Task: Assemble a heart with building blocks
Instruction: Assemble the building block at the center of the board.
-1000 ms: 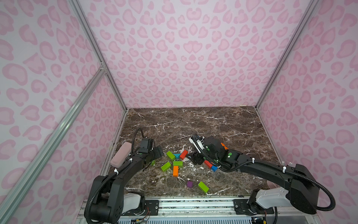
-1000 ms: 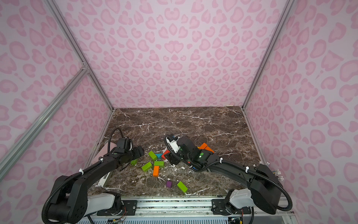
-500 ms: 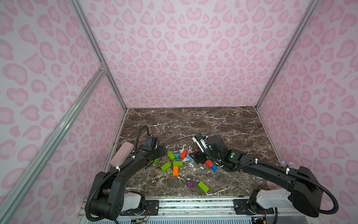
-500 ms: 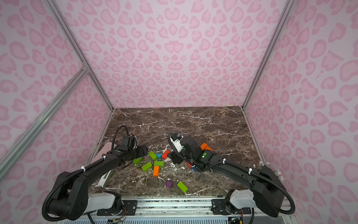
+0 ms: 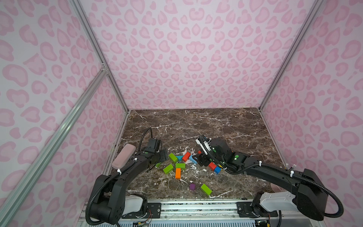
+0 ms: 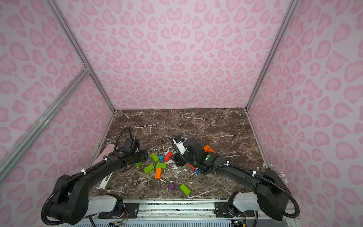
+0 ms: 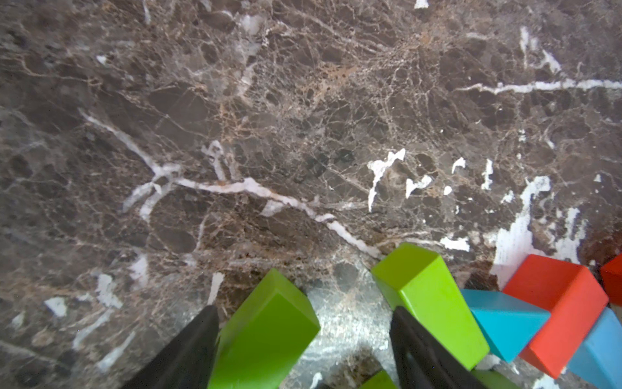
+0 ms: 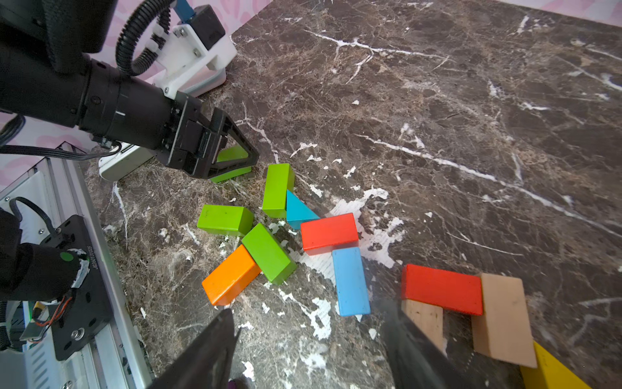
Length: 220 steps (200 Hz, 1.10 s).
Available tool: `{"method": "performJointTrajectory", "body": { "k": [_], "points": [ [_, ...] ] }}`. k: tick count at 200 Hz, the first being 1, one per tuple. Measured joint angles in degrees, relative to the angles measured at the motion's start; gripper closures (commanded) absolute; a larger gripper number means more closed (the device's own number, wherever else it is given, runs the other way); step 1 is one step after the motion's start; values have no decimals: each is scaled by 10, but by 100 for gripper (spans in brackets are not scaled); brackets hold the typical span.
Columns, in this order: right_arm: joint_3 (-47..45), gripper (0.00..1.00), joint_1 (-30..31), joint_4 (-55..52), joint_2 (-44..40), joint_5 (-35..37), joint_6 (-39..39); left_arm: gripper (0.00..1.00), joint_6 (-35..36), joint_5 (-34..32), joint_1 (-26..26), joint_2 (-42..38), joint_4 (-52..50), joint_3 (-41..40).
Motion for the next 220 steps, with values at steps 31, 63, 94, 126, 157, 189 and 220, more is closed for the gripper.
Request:
{"method": "performJointTrajectory", "body": {
  "k": [31, 63, 94, 126, 157, 189, 220],
  "points": [
    [-2, 27, -2, -3, -1, 0, 0, 25, 0, -8, -9, 1, -9, 1],
    [-7, 27, -2, -5, -2, 0, 0, 30, 0, -17, -17, -1, -18, 1],
    [-12, 27, -3, -5, -5, 2, 0, 35, 0, -24, -30, 5, -20, 2],
    [-17, 27, -3, -6, -9, 2, 0, 39, 0, -26, -46, 6, -23, 2],
    [-19, 27, -3, -7, -11, 2, 0, 43, 0, -28, -52, 6, -26, 3],
    [-19, 27, -3, -7, -11, 2, 0, 46, 0, -28, -58, 0, -30, 5],
    [-22, 27, -3, -4, -12, 2, 0, 48, 0, -19, -59, -6, -30, 6]
  ]
}}
